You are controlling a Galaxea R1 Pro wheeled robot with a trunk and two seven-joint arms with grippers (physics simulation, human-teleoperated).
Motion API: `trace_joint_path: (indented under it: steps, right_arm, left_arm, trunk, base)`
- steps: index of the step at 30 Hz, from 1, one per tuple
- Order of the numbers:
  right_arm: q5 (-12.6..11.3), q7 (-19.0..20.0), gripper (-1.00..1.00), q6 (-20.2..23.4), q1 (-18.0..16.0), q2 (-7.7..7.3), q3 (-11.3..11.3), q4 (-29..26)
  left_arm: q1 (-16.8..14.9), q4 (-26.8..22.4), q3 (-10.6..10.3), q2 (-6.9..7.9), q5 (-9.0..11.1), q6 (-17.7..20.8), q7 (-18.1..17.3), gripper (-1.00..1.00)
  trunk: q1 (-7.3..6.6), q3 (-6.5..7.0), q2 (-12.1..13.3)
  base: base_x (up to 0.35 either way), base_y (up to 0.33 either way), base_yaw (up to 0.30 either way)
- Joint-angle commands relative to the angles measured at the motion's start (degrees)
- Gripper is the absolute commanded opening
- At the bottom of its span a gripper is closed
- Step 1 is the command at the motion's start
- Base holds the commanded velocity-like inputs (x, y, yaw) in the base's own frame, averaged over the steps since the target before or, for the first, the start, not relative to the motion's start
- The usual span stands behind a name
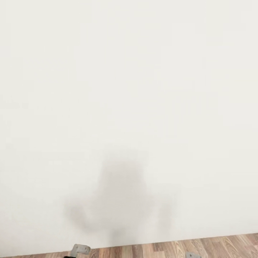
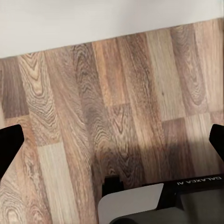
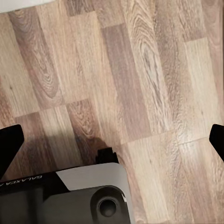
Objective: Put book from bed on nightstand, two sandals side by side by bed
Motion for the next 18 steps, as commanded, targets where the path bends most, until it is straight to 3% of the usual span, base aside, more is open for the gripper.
trace_joint_path:
  steps: [1,18]
  right_arm:
    - [-0.37,-0.19,1.00,0.26,-0.03,0.02,-0.12,-0.11]
    - [-0.37,-0.16,1.00,0.28,-0.03,0.02,-0.12,-0.11]
  left_arm:
    - [-0.01,-0.14,-0.43,0.05,0.60,0.37,-0.10,1.00]
    - [-0.01,-0.14,-0.43,0.11,0.60,0.33,-0.07,1.00]
  trunk:
    - [0.02,-0.10,-0.08]
    - [0.02,-0.10,-0.08]
  base:
    - [0.064,0.000,-0.245]
    - [0.017,0.000,-0.283]
